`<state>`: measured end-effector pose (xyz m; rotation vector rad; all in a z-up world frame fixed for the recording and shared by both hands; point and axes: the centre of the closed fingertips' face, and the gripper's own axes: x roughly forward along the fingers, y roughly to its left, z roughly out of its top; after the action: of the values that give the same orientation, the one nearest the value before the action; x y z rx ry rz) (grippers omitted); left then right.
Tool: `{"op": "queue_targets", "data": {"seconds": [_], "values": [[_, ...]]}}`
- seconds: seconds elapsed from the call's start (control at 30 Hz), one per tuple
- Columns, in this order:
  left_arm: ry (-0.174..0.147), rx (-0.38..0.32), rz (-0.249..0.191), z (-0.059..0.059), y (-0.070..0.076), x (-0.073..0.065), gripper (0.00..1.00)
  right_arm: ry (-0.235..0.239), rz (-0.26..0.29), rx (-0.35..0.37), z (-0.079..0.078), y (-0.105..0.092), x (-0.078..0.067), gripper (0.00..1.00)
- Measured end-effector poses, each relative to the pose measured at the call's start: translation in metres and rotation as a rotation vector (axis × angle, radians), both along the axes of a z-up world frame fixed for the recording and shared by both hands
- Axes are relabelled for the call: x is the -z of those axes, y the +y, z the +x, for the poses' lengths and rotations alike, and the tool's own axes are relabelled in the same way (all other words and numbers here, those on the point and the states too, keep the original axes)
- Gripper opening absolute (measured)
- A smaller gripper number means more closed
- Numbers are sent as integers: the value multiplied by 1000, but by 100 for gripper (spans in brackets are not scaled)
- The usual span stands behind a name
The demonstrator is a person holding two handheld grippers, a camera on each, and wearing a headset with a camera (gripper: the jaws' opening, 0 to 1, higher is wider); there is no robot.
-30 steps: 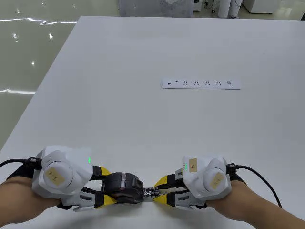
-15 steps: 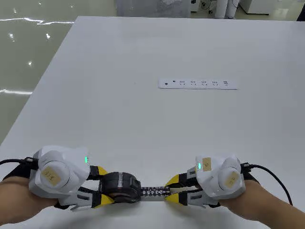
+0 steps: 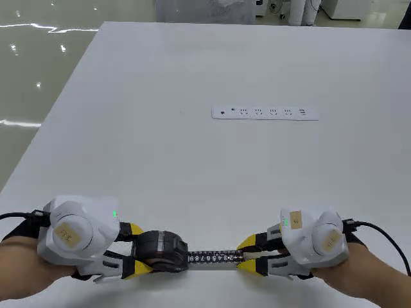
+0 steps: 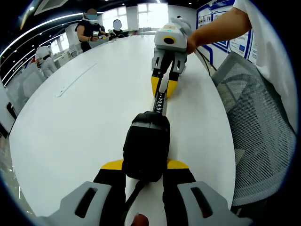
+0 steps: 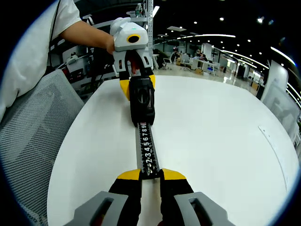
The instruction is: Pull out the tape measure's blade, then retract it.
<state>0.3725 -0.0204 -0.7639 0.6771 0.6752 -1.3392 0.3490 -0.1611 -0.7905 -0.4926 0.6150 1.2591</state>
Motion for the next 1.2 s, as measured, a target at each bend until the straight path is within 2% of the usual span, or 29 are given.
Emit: {"op": "queue_targets", "data": {"seconds": [1.2], "values": [[1, -2, 2, 0, 0, 0, 24, 0, -73, 70, -8, -74, 0, 11]]}}
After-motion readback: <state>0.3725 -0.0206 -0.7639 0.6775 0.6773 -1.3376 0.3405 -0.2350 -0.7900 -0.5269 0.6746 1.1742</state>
